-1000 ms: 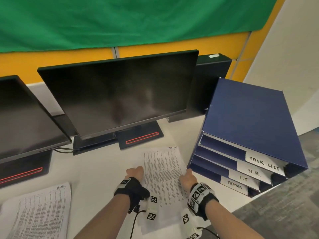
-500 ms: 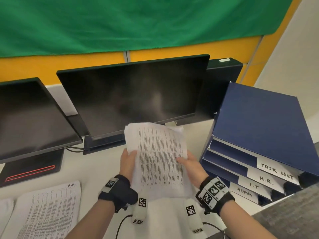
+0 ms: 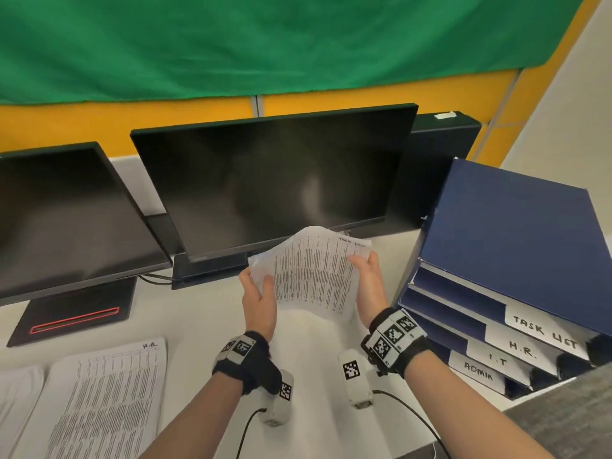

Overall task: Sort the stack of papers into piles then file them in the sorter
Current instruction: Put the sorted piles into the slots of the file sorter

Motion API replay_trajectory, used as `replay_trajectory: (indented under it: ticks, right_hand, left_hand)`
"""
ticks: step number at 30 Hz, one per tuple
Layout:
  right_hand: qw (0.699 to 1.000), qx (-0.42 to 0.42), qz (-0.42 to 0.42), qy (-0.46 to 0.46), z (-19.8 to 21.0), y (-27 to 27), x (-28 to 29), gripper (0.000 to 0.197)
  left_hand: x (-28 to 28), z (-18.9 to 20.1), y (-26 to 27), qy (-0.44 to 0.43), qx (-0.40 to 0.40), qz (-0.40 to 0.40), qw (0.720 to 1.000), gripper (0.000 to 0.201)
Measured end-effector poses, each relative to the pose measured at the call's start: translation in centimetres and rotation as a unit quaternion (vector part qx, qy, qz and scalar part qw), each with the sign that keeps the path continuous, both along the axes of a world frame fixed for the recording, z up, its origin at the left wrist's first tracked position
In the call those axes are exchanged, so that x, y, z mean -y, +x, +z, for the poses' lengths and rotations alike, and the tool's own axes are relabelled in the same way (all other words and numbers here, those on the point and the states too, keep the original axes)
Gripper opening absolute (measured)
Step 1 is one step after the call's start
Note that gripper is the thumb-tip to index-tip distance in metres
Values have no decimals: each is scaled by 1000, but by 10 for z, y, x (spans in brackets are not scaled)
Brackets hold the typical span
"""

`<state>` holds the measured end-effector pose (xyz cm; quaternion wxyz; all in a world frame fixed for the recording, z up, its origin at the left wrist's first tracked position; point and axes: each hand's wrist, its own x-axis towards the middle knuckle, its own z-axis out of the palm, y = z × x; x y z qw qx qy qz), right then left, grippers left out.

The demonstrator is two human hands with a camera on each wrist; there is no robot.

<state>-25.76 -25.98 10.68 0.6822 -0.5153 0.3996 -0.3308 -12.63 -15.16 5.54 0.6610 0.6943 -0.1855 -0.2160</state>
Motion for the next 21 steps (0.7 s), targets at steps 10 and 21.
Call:
replay_trajectory:
  ticks: [10,21]
  right_hand:
    - [993,-114,33,0,-22,4,-2,35]
    - [984,-112,-129,-48,-55,-101,-47,33]
  left_hand:
    - [5,-21,15,66,-39,-29,997,32]
    - [-24,-18,-58,73,48,-163,983,29]
